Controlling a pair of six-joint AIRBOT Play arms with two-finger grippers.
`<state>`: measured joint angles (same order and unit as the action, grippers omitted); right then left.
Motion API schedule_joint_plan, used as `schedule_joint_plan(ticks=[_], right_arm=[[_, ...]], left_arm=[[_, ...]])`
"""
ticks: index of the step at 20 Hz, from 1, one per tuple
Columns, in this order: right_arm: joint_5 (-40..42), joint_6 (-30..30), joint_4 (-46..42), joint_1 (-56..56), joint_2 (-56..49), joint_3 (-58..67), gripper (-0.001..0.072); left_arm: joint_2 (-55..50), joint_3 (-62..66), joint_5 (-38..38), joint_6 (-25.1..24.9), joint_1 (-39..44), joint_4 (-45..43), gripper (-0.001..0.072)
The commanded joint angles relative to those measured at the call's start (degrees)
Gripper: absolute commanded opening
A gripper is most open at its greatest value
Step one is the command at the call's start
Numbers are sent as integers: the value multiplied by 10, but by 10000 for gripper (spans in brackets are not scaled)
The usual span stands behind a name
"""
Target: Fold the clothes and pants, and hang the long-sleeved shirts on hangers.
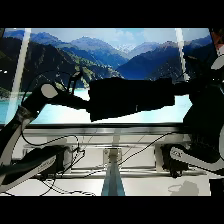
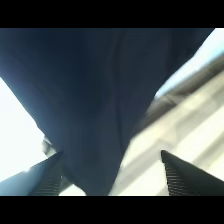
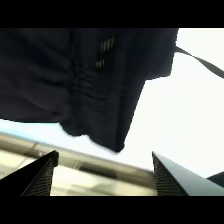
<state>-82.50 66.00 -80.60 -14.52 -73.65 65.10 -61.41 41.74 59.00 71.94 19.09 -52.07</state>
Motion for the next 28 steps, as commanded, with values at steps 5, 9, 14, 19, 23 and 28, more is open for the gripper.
schedule_joint_plan(ticks=[5,9,14,19,23,28], right_arm=[[172,56,22,-2,-34,-10,660],[139,44,23,-2,-115,49,660],[68,19,15,-18,-222,147,629],[-36,-4,181,-87,-294,161,625],[-79,-14,271,-96,-339,134,631],[-102,-103,347,-41,-343,84,630]], left_arm=[[1,-31,-94,9,15,0,691],[1,-32,-101,9,15,0,691],[1,-32,-117,9,15,0,690],[1,-32,-154,9,15,-2,690],[1,-32,-186,9,15,-2,690],[1,-32,-194,9,15,-14,690]])
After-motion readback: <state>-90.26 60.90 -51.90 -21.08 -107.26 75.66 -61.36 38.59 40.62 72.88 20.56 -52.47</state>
